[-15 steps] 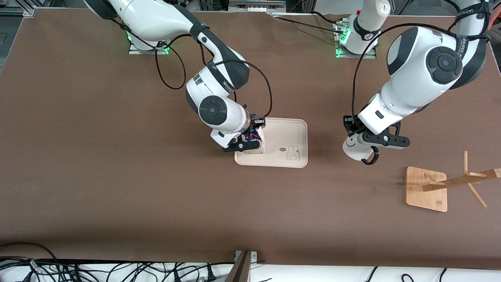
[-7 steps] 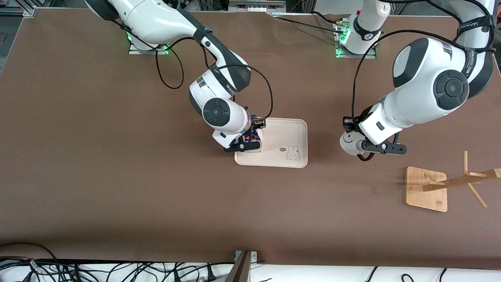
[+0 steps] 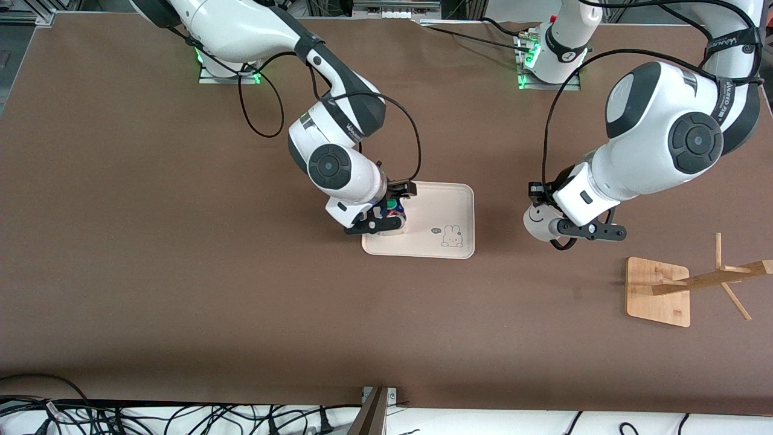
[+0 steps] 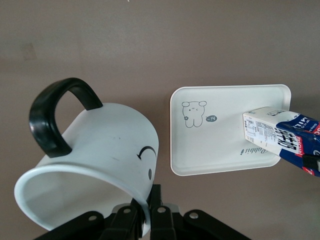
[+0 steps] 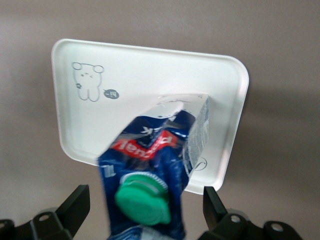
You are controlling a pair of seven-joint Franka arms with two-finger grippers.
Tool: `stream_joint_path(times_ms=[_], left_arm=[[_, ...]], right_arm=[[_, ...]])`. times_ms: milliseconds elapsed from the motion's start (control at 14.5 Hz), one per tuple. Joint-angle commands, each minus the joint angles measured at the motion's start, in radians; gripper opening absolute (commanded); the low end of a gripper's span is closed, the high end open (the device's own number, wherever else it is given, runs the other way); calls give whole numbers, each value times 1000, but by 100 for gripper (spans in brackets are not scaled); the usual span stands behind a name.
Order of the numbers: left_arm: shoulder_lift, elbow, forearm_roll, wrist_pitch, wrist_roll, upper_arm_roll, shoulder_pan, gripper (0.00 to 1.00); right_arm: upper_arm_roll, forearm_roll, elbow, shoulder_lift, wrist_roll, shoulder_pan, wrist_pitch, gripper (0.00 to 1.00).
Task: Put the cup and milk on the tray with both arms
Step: 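Set the carton on the tray and open the right gripper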
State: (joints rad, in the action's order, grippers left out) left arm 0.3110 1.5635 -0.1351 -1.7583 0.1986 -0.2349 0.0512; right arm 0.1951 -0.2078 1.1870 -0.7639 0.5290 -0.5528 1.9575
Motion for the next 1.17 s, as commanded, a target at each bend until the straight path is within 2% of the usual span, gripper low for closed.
stream_joint_path(times_ms=[0, 138, 275, 344, 482, 620, 895, 1102], left_arm=[[34, -59, -24, 30, 9, 5, 27, 0], [66, -66, -26, 28, 10, 5, 47, 0], [112, -92, -26, 22, 50, 5, 87, 0], [135, -109, -26, 22, 106, 5, 105, 0], [190, -141, -26, 19, 168, 5, 154, 0], [252, -175, -26, 11, 269, 6, 200, 0], [371, -238, -26, -33, 351, 63, 306, 0], [419, -246, -24, -36, 337, 85, 338, 0]], right_arm=[[6, 10, 16, 76, 13, 2, -63, 100], [-8, 16, 16, 139, 26, 4, -112, 100], [-116, 22, 16, 228, 136, 2, -158, 100], [-173, 30, 16, 262, 141, 2, -223, 100], [-270, 82, 14, 300, 93, 4, -296, 100], [-353, 77, 16, 308, -19, 4, -347, 100], [-439, 80, 20, 304, -47, 17, -359, 100], [-441, 87, 22, 295, -95, 83, -361, 100]])
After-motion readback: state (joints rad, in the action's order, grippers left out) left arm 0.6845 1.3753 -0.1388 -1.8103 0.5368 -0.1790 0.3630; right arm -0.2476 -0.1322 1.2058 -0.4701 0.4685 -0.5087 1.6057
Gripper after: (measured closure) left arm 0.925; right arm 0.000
